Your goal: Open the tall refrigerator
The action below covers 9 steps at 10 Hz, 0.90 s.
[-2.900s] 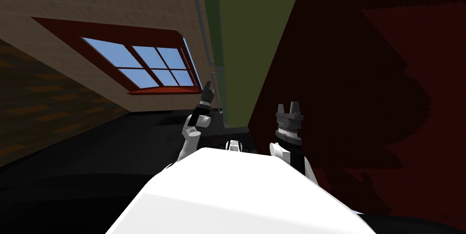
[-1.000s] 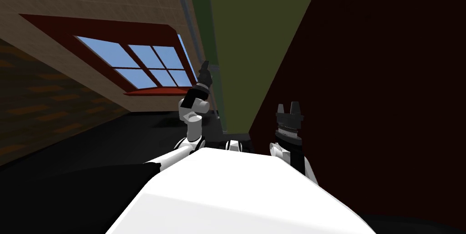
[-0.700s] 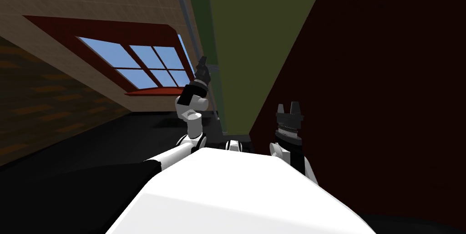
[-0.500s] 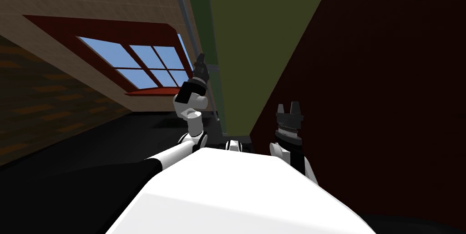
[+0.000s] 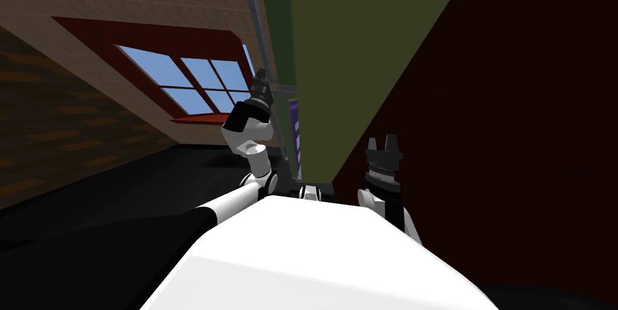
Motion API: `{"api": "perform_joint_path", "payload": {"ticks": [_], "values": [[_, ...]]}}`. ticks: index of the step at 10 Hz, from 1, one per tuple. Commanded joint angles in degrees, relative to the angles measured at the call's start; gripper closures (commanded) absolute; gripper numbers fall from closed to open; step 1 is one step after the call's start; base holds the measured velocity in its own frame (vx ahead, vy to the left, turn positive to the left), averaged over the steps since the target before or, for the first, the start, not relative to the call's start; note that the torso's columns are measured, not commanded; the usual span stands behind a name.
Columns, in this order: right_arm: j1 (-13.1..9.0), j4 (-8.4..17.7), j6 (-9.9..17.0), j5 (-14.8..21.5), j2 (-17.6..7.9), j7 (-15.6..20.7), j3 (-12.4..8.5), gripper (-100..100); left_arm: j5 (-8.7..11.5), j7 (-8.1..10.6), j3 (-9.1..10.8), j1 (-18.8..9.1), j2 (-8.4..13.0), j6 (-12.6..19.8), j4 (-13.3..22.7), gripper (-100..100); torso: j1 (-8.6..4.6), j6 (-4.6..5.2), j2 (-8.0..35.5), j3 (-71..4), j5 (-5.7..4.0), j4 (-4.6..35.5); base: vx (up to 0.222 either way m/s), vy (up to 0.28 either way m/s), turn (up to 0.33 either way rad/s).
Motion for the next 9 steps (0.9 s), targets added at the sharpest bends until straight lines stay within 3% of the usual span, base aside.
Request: {"api": "perform_joint_path", "payload": {"ticks": [1,7,9], "values": [[0.00,0.00,0.00,0.00,0.00,0.00,0.00,0,-0.41,-0.51,0.94,-2.41,-0.31,0.90,-0.09,-100,-0.23,0.09,-0.14,-0.15,-0.18,0.06,0.050,0.015,0.031],[0.00,0.00,0.00,0.00,0.01,0.00,0.01,0,-1.31,-1.38,2.35,-4.35,-1.75,3.48,-0.35,-100,-0.46,0.24,-0.32,-0.30,-0.35,0.03,0.021,0.006,0.014],[0.00,0.00,0.00,0.00,0.00,0.00,0.00,0,-2.08,-2.13,3.53,-5.87,-3.81,5.53,-0.59,-100,-0.53,0.34,-0.36,-0.37,-0.46,0.08,0.060,0.018,0.031]]}}
